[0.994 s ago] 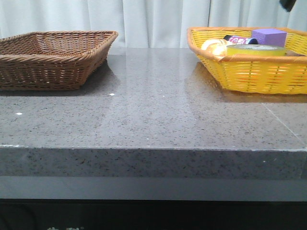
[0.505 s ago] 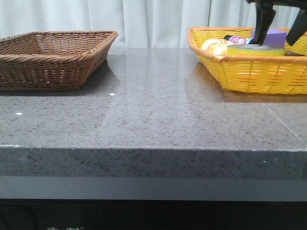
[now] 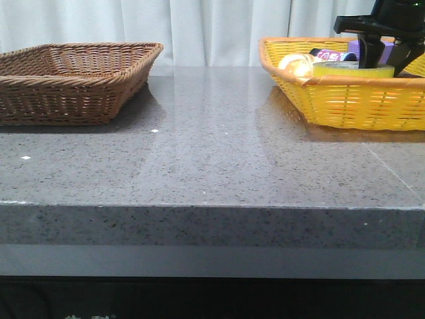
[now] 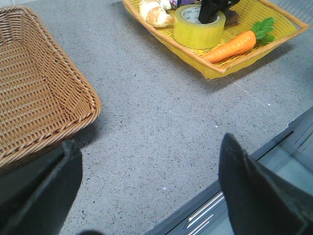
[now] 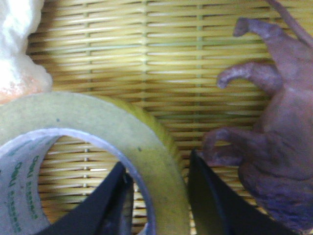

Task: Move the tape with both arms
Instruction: 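Reach the right gripper down into the yellow basket onto the tape roll, then grip the tape roll rim with the right gripper, lift and set it on the table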

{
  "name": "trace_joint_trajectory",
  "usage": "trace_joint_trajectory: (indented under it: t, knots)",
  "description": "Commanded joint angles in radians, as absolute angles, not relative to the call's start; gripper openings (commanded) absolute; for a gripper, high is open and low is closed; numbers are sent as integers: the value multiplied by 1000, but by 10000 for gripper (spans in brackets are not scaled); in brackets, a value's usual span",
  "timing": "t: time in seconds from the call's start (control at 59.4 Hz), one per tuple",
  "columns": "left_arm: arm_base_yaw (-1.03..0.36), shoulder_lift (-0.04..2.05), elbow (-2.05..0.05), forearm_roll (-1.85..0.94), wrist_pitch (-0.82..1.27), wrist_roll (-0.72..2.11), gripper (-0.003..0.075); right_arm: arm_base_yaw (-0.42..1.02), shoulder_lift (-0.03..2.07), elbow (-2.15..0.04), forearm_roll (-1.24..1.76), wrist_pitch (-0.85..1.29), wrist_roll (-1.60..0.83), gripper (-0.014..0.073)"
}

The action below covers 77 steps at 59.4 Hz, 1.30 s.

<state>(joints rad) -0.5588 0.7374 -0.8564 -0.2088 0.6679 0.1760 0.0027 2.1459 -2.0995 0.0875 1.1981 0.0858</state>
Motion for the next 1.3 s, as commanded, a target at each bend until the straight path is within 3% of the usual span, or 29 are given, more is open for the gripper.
trace_joint_trajectory:
  t: [0.0,0.101,0.573,0.859,1.28]
  knots:
    - [-566,740,-892,-229,591,173,567,-2,2083,-2132,102,1190,80,176]
    - [-566,740,-892,-229,591,173,567,-2,2074,-2132,102,1197,76,115]
    - [-566,740,-892,-229,591,173,567,23,1832,-2132,102,1191,12,115]
    - [-566,740,-892,-229,591,173,567,196,1691,-2131,102,1162,-64,115]
    - [-566,740,-892,-229,591,173,567,518,1748,-2080,78,1161,-152,110]
